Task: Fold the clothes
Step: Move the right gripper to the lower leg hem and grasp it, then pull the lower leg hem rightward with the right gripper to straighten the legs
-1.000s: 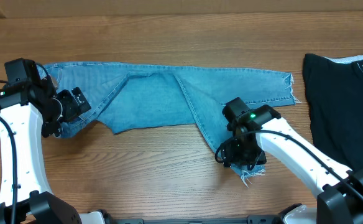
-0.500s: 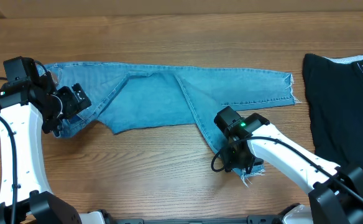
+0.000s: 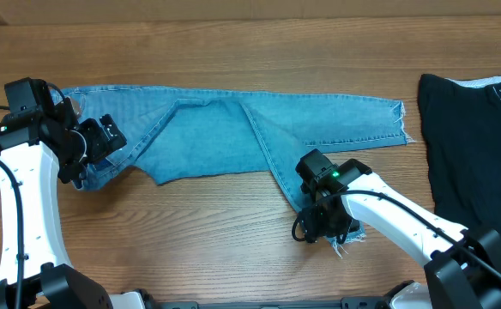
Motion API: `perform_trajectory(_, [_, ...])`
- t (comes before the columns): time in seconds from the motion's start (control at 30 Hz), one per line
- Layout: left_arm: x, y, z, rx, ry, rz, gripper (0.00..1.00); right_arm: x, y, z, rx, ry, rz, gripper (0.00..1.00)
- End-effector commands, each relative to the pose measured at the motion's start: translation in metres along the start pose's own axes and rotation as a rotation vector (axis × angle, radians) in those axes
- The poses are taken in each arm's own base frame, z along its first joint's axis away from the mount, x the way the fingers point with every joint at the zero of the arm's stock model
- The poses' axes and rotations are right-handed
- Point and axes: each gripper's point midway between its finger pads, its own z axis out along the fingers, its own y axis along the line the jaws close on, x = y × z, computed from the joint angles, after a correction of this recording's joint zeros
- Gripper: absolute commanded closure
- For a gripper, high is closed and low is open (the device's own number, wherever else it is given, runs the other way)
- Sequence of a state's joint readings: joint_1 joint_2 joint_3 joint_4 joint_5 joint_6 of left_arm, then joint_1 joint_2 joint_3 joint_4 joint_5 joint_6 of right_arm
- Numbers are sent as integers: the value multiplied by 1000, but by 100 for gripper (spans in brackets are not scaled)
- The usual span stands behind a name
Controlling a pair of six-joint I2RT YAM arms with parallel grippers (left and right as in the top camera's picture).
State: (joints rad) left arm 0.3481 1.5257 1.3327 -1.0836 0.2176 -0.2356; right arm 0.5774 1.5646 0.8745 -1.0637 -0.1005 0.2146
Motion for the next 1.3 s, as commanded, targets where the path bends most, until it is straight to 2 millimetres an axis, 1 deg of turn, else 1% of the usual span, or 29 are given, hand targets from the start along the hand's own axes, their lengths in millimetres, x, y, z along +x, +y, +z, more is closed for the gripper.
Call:
perform_trajectory(0.0, [-1, -4, 0, 21, -1, 13, 0, 0, -1, 2, -15, 7, 57, 42])
perform_trajectory(0.07, [-1, -4, 0, 21, 0, 13, 0, 1, -2, 2, -13, 10, 92, 50])
perform_trajectory(0.13, [-1, -4, 0, 22, -1, 13, 0, -1, -1, 2, -16, 4, 95, 63])
perform_trajectory(0.17, [-1, -4, 0, 22, 0, 13, 0, 0, -1, 2, -15, 6, 94, 64])
perform_trajectory(0.2, [-1, -5, 0, 27, 1, 13, 0, 0, -1, 2, -14, 7, 93, 62])
perform_trajectory(0.27, [0, -8, -1, 45, 5, 13, 0, 0, -1, 2, -16, 5, 93, 34])
perform_trajectory(0.3, [0, -8, -1, 46, 5, 14, 0, 0, 8, 1, -65, 11, 91, 19])
perform_trajectory(0.33, [0, -8, -1, 46, 5, 13, 0, -2, 13, 1, -92, 9, 101, 19])
perform_trajectory(0.37, [0, -9, -1, 46, 3, 14, 0, -5, 11, 1, -85, -2, 185, 19])
perform_trajectory(0.4, [-1, -9, -1, 47, 3, 14, 0, -9, 11, 1, -91, -16, 218, 24])
perform_trajectory(0.43, [-1, -9, -1, 47, 3, 14, 0, -12, 10, 1, -85, -28, 218, 35])
perform_trajectory(0.47, [0, -9, -1, 46, 4, 14, 0, -12, 4, 1, -48, -37, 269, 44])
perform_trajectory(0.53, [0, -12, -1, 67, 6, 15, 0, -9, -5, 5, -6, -35, 383, 44])
perform_trajectory(0.57, [0, -16, -1, 88, 10, 15, 0, -6, -13, 9, 34, -39, 448, 44])
perform_trajectory(0.6, [1, -17, -1, 98, 11, 15, 0, -5, -17, 10, 50, -43, 462, 44])
perform_trajectory(0.67, [0, -17, -1, 98, 10, 16, 0, -6, -17, 10, 48, -46, 463, 44])
perform_trajectory(0.73, [1, -17, -1, 97, 13, 15, 0, -6, -19, 10, 58, -51, 482, 50])
perform_trajectory(0.8, [1, -17, -1, 97, 12, 15, 0, -7, -20, 10, 64, -55, 484, 51])
perform_trajectory(0.83, [1, -17, -1, 97, 12, 15, 0, -7, -20, 10, 64, -55, 484, 59])
perform_trajectory(0.87, [1, -17, -1, 97, 13, 15, 0, -7, -20, 10, 64, -55, 484, 76])
perform_trajectory(0.9, [1, -17, -1, 97, 14, 14, 0, -8, -19, 10, 61, -58, 480, 94])
perform_trajectory(0.97, [2, -17, -1, 96, 17, 12, 0, -13, -17, 9, 48, -77, 470, 96])
perform_trajectory(1.03, [2, -12, -3, 97, 23, -33, 0, -30, -19, -6, 17, -111, 470, 96])
perform_trajectory(1.07, [4, -12, -5, 123, 35, -52, 0, -40, -26, -18, 5, -134, 476, 96])
perform_trajectory(1.13, [8, -11, -7, 157, 61, -79, 0, -56, -49, -35, -8, -172, 506, 96])
perform_trajectory(1.17, [9, -9, -8, 155, 64, -78, 0, -63, -67, -42, -16, -195, 530, 96])
perform_trajectory(1.2, [9, -9, -8, 156, 65, -80, 0, -69, -96, -51, -26, -227, 589, 96])
perform_trajectory(1.23, [10, -11, -8, 165, 70, -81, 0, -71, -112, -55, -32, -243, 645, 96])
perform_trajectory(1.27, [13, -11, -8, 168, 81, -84, 0, -72, -124, -56, -37, -255, 686, 96])
